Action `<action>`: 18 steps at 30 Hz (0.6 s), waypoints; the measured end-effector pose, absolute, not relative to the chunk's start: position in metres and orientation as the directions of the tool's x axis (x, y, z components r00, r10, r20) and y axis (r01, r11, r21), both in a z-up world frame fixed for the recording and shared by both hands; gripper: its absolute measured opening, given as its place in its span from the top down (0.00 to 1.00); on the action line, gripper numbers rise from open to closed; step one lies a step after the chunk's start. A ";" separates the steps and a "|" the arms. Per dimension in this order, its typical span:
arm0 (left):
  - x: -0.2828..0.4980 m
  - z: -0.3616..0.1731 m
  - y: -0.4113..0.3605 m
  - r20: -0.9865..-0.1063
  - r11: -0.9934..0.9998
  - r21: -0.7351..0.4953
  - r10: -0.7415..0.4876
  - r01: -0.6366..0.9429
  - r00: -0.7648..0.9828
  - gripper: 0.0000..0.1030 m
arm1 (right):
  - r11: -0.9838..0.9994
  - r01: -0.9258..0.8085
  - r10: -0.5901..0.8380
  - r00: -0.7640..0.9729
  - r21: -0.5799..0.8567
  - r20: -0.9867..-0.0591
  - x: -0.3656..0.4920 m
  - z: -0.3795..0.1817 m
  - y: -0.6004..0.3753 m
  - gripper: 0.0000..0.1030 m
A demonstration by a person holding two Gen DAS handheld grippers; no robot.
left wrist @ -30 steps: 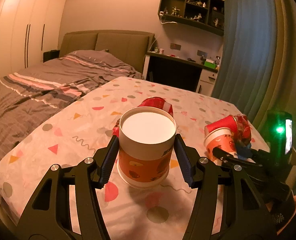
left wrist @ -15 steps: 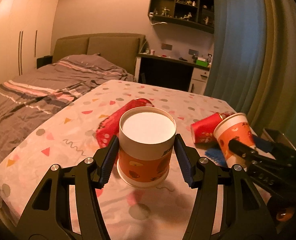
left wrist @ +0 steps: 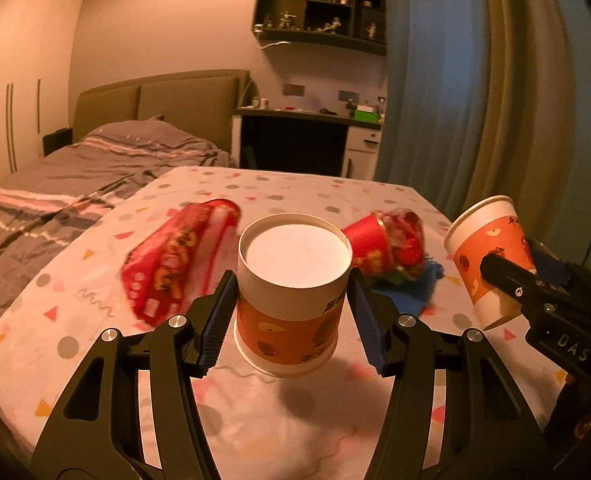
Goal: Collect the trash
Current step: 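Carry the orange cup in the left tool while the right tool carries the apple cup over the bin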
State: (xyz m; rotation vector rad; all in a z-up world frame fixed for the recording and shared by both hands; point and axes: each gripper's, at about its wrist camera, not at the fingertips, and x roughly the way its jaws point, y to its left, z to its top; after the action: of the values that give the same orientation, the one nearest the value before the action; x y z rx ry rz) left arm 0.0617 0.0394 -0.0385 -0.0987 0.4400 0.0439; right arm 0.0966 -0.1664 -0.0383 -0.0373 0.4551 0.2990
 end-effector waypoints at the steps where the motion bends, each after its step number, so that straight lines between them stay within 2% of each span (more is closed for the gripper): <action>1: 0.063 -0.039 0.037 -0.428 0.995 -0.085 0.014 -0.056 0.904 0.46 | 0.958 -0.283 0.269 0.858 0.034 -0.436 0.096 -0.038 -0.170 0.45; 18: 0.089 -0.032 -0.038 -0.415 0.995 -0.039 -0.104 0.097 0.904 0.46 | 0.988 -0.147 0.155 0.902 0.051 -0.403 0.093 -0.036 -0.234 0.45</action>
State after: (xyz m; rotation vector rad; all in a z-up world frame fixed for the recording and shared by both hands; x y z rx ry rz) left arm 0.0889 -0.0382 -0.0318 -0.0175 0.4302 -0.1040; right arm 0.0931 -0.2336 -0.0364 0.0197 0.4180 0.1560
